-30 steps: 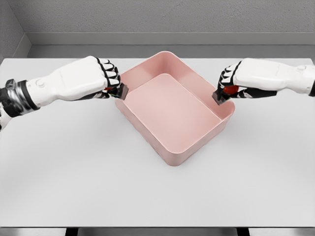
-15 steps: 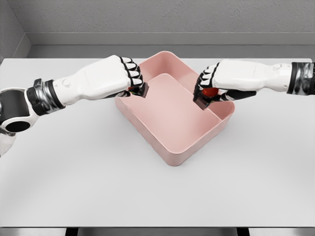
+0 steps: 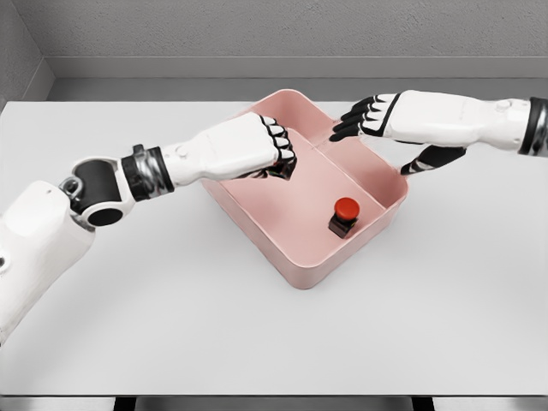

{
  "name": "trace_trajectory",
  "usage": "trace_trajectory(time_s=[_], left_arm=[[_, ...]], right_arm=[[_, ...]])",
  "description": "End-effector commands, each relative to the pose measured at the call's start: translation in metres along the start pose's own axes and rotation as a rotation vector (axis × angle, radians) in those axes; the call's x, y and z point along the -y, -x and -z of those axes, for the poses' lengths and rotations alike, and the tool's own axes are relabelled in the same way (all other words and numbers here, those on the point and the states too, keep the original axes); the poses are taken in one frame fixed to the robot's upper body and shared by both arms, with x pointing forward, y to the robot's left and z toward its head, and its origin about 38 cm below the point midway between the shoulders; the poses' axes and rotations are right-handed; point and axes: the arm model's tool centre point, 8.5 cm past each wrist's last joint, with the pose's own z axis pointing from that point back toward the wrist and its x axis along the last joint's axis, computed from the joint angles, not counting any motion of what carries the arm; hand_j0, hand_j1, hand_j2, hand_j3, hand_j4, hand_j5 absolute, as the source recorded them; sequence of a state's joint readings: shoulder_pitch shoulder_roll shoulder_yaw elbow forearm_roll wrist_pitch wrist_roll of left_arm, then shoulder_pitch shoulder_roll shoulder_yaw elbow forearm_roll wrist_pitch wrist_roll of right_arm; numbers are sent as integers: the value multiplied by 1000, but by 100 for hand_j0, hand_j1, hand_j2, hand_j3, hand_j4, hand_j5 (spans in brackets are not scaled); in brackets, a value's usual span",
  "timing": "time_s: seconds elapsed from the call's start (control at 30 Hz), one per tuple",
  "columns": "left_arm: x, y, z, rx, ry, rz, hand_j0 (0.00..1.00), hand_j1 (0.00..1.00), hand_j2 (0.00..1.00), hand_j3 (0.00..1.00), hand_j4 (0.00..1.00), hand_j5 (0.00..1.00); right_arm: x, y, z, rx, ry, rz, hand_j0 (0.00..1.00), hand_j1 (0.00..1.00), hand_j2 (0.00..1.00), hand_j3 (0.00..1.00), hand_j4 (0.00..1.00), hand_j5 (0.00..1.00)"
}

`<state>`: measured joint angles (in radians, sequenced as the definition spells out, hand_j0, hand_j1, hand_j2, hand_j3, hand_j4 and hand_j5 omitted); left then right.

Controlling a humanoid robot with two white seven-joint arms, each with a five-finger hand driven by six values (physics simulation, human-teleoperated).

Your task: Put the industrial switch in the basket with both arms

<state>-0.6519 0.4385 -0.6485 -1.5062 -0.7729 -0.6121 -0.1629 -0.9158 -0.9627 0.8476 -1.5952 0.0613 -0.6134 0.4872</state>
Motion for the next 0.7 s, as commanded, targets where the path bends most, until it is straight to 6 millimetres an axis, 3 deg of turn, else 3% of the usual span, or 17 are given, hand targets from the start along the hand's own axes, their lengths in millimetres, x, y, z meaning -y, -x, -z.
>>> trace_trajectory(time_s=[0.0, 0.03, 0.1, 0.17, 0.4, 0.5, 0.53, 0.67], left_arm=[[8, -4, 8, 8, 12, -19, 39, 39, 39, 39, 39, 39], [7, -3, 9, 10, 18, -16, 44, 44, 44, 44, 44, 44], [5, -6, 14, 18, 6, -19, 71, 71, 71, 71, 71, 71], [4, -6, 15, 19, 1, -18, 80, 80, 80, 80, 80, 80], [2, -10, 20, 30, -14, -21, 83, 83, 83, 83, 83, 83], [2, -12, 23, 34, -17, -23, 89, 89, 89, 89, 89, 89], [1, -13, 25, 37, -22, -25, 96, 96, 96, 96, 96, 96], [-2, -12, 20, 37, -36, -30, 100, 100, 100, 100, 100, 100]], right_arm=[[3, 8, -18, -47, 2, 6, 100, 100, 100, 100, 100, 100], [1, 9, -22, -56, -4, 13, 100, 100, 100, 100, 100, 100], [0, 14, -30, -76, -2, 31, 100, 100, 100, 100, 100, 100], [-1, 15, -34, -87, -6, 34, 100, 100, 100, 100, 100, 100], [-4, 20, -53, -128, -16, 52, 100, 100, 100, 100, 100, 100], [-4, 20, -54, -128, -17, 52, 100, 100, 100, 100, 100, 100], [-4, 20, -55, -132, -19, 51, 100, 100, 100, 100, 100, 100], [-5, 21, -58, -139, -22, 55, 100, 100, 100, 100, 100, 100]])
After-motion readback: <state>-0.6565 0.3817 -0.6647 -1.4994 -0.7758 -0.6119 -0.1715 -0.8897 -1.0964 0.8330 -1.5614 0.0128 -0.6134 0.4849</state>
